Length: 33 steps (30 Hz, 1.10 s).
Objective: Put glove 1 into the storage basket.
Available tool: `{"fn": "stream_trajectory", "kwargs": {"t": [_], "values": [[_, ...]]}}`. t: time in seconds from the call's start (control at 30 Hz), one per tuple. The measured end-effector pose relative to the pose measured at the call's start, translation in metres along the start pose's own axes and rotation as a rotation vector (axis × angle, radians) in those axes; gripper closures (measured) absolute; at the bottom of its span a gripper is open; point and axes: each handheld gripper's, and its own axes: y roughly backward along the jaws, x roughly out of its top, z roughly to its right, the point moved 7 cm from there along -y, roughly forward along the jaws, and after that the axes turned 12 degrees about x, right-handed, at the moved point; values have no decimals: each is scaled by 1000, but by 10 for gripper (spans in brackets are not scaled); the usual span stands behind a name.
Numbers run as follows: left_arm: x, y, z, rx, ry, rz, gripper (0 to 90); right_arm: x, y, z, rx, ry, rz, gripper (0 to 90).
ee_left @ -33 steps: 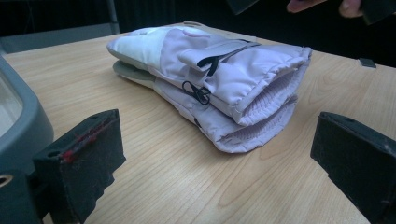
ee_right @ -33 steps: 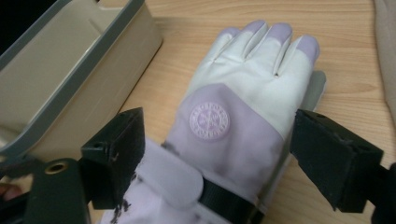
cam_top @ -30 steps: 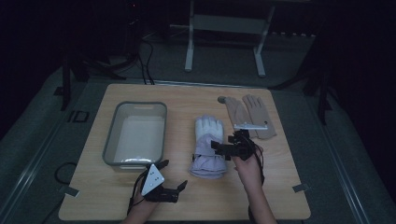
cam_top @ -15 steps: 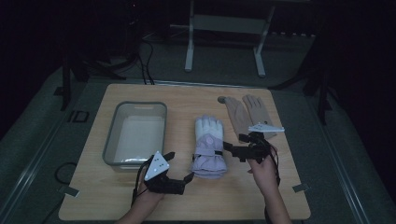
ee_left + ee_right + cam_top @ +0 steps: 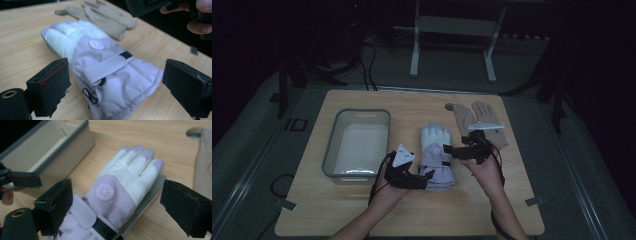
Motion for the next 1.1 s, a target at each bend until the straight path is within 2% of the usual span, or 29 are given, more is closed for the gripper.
{"fn": "stream_trajectory", "kwargs": {"t": [0.1, 0.17, 0.23, 0.3, 0.47, 0.63, 0.77, 0.8, 0.87, 0.9, 0.93, 0.97, 1.1], "values": [[-8, -11, 0, 0, 24, -57, 80, -6, -14, 8, -8, -34, -17, 133], [-14, -15, 0, 19, 19, -70, 89, -11, -21, 13, -28, -51, -24, 159], [-20, -18, -1, 27, 39, -89, 135, -18, -28, 18, -50, -69, -48, 186], [-27, -21, -1, 21, 44, -109, 135, -27, -33, 20, -38, -85, -62, 217], [-35, -29, -3, 23, 42, -150, 136, -51, -44, 27, -32, -112, -126, 230], [-45, -37, -4, 15, 45, -191, 136, -64, -52, 35, -41, -131, -169, 209], [-53, -44, -7, -14, 88, -223, 136, -69, -59, 37, -13, -156, -179, 225], [-55, -46, -7, -18, 98, -230, 137, -71, -60, 38, 3, -170, -182, 267], [-59, -48, -7, -28, 100, -242, 142, -72, -60, 37, 66, -199, -174, 359], [-59, -48, -7, -28, 100, -242, 148, -72, -60, 37, 66, -199, -174, 359], [-60, -49, -6, -54, 100, -252, 148, -73, -60, 36, 88, -198, -176, 413], [-61, -49, -4, -86, 107, -257, 218, -74, -60, 34, 112, -215, -182, 479], [-61, -47, -2, -102, 86, -284, 375, -72, -61, 28, 99, -179, -198, 594]]}}
